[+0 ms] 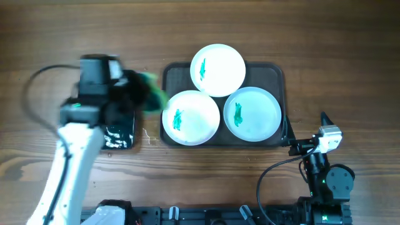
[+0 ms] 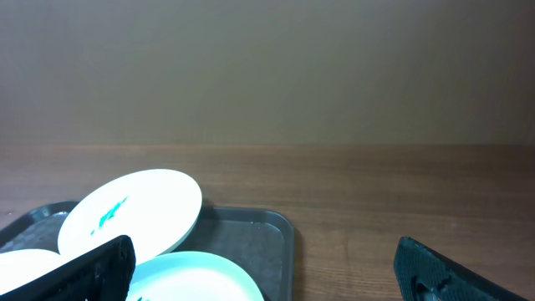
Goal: Clean dirty plates on tray and stack at the side
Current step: 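Lift the sponge and carry it to the lower-left white plate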
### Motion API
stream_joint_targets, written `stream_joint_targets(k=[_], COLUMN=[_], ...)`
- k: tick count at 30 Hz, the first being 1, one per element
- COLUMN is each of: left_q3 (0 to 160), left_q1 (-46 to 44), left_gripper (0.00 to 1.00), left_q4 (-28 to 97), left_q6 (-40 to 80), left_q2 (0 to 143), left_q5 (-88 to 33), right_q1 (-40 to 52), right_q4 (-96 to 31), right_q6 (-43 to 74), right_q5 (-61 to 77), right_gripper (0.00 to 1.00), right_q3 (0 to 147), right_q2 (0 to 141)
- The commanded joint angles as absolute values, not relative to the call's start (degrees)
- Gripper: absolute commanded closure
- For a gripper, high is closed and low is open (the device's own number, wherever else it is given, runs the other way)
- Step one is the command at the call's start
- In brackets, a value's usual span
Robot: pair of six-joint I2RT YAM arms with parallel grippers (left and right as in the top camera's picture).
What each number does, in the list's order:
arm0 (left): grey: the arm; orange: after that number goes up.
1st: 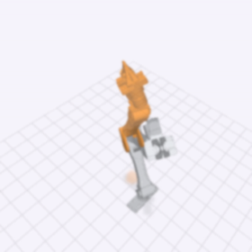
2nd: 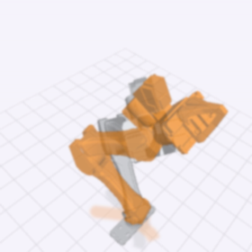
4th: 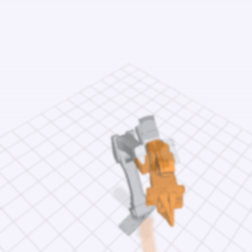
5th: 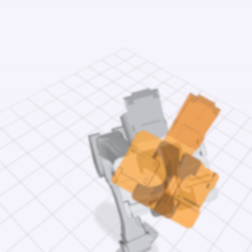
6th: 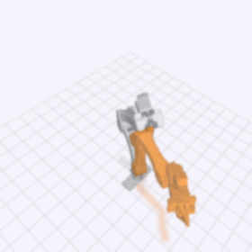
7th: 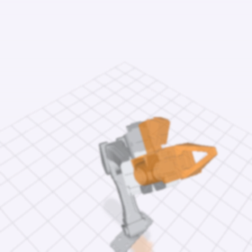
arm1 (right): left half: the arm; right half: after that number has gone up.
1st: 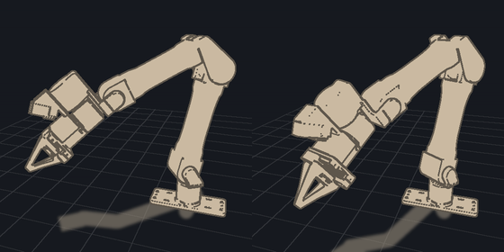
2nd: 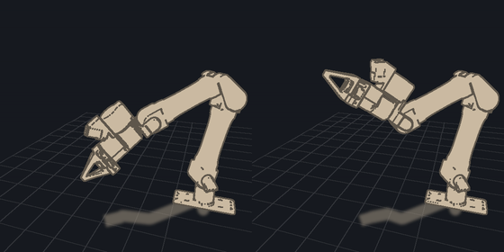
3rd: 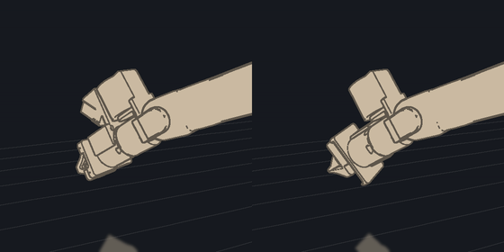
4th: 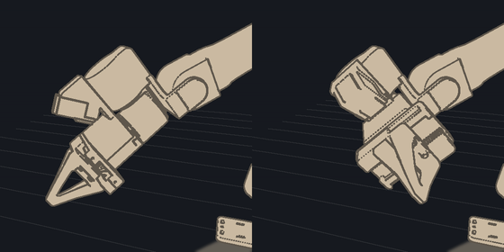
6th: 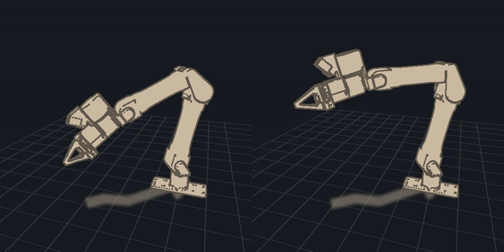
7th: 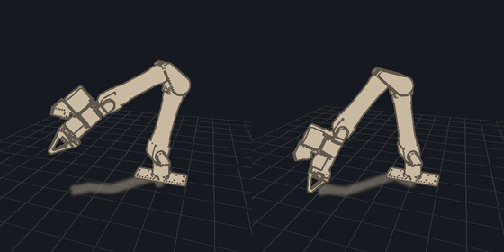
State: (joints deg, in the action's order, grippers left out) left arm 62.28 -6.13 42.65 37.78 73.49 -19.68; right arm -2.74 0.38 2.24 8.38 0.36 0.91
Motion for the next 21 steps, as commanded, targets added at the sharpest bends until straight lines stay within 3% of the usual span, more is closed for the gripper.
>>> stream_joint_targets(k=[1, 4, 8, 15, 21], left_q3=[62.81, 62.81, 62.81, 62.81, 62.83], left_q1=[-20.99, -31.77, -39.33, -37.91, -34.15], left_gripper=[0.96, 0.96, 0.96, 0.96, 0.96], left_q4=[41.36, 37.82, 35.44, 29.36, 25.56], left_q6=[45.69, 52.71, 60.64, 59.94, 50.81], left_q2=[79.57, 86.8, 96.14, 102.78, 102.74], left_q5=[-15.35, -4.56, 6.76, 6.98, 0.25], right_q1=[-3.07, -3.09, -3.09, -3.09, -3.09], right_q4=[0.54, 0.54, 0.54, 0.54, 0.54], right_q6=[1.52, 1.54, 1.54, 1.52, 1.52], right_q5=[8.4, 8.4, 8.4, 8.4, 8.4], right_gripper=[0.0, 0.0, 0.0, 0.0, 0.0], right_q3=[0.32, 0.32, 0.32, 0.32, 0.32], right_q2=[0.6, 0.6, 0.6, 0.6, 0.6])
